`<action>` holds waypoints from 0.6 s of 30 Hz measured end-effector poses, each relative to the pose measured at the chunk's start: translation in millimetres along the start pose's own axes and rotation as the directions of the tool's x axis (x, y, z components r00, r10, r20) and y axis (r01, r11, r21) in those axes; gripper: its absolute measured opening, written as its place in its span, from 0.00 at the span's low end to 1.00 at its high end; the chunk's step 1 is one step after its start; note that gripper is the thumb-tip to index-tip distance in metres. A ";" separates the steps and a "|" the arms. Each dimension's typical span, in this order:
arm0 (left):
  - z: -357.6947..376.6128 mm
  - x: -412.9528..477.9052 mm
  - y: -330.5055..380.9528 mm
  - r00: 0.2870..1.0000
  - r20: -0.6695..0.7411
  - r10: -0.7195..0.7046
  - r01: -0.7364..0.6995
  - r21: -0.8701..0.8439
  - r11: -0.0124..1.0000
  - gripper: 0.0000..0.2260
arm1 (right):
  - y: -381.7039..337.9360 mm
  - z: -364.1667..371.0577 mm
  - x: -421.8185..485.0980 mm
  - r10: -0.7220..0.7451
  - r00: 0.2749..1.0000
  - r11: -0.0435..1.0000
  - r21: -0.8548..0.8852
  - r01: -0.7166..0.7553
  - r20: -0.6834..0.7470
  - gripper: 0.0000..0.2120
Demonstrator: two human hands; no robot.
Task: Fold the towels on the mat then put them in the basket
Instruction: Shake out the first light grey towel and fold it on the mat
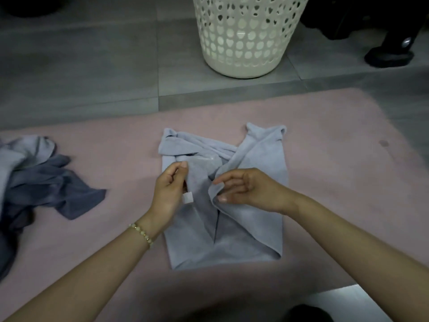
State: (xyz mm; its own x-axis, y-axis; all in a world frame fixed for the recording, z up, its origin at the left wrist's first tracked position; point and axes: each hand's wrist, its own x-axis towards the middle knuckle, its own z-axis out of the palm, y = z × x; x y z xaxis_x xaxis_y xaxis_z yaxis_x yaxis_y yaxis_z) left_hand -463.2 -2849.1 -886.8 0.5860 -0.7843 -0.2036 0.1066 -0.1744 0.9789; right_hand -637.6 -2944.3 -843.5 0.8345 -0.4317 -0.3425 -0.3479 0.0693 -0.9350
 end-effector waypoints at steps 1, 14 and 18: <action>-6.5 -2.5 -0.8 1.000 0.004 -0.004 0.004 -0.004 1.000 0.10 | -2.2 6.2 6.5 0.000 0.999 0.999 -0.034 0.002 0.045 0.15; -39.2 -14.3 -0.2 0.994 0.097 -0.057 0.062 -0.051 0.997 0.18 | -34.6 33.3 69.3 -0.311 0.950 0.908 -0.303 0.289 -0.025 0.04; -39.3 -16.5 5.9 0.987 0.100 -0.122 0.133 -0.112 0.985 0.17 | -31.2 43.3 80.1 -0.287 0.952 0.936 -0.243 0.254 -0.109 0.03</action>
State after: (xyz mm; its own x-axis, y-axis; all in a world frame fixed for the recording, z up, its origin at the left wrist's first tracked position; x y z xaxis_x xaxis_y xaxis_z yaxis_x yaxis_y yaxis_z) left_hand -440.7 -2813.8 -876.9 0.4855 -0.8125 -0.3227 0.2727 -0.2099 0.9389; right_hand -541.5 -2942.1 -845.8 0.8473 -0.5290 -0.0476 -0.2172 -0.2634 -0.9399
